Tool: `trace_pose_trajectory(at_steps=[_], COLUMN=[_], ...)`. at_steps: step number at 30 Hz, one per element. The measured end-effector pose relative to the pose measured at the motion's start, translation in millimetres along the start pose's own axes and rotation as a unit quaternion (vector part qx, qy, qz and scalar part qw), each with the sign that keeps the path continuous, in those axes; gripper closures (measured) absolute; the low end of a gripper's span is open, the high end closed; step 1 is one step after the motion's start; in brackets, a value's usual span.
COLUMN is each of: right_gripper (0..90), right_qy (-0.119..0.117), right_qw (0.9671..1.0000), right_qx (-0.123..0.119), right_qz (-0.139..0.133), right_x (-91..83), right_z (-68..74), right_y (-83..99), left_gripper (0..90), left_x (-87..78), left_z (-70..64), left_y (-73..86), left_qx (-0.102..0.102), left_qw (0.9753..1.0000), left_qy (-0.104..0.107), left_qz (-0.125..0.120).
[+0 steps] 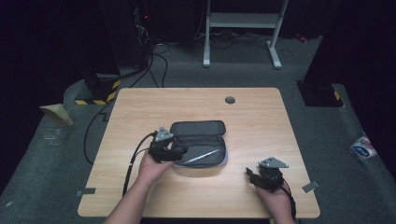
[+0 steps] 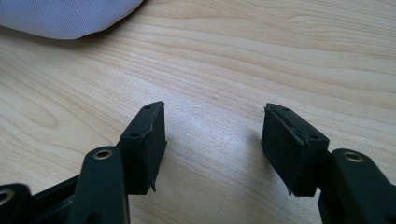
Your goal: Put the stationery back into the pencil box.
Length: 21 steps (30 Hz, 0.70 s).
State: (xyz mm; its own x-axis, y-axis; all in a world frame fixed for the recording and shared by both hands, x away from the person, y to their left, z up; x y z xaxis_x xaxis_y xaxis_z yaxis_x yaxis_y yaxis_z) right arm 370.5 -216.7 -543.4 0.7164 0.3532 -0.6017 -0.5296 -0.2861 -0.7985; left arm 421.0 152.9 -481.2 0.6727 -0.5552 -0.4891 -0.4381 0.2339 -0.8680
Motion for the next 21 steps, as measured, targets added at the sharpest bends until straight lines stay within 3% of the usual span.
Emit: trace_pose_trajectory(at_steps=[7,17,21], right_gripper=[39.4,39.3,39.3], right_qy=[0.001,0.001,0.001], right_qw=[1.0000,1.0000,1.0000], right_qx=[0.002,0.002,0.002], right_qz=[0.000,0.000,0.000], right_x=[0.0,0.2,0.2], right_z=[0.3,0.2,0.2], right_y=[0.0,-0.1,-0.2], left_gripper=[16.0,10.9,10.4], left_x=[-22.0,-55.5,-64.8], left_z=[25.9,59.3,73.1], left_y=[13.9,42.0,64.4], left_qx=[-0.026,-0.047,-0.050], left_qw=[0.9992,0.9955,0.9928], left_qy=[-0.032,-0.082,-0.103], left_qz=[-0.003,0.009,0.033])
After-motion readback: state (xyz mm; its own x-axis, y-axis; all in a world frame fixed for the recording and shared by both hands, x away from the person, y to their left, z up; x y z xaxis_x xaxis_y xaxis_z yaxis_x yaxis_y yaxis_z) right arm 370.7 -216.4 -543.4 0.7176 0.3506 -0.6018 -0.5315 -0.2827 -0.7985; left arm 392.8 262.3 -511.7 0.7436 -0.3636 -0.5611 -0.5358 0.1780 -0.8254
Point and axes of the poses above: each handheld gripper's, and its own axes: x roughly forward along the jaws, y roughly out of its underside, z roughly to its left, the point moved 3 cm from there along x, roughly forward along the jaws, and after that the axes turned 6 degrees about -z, right-handed, at the moved point
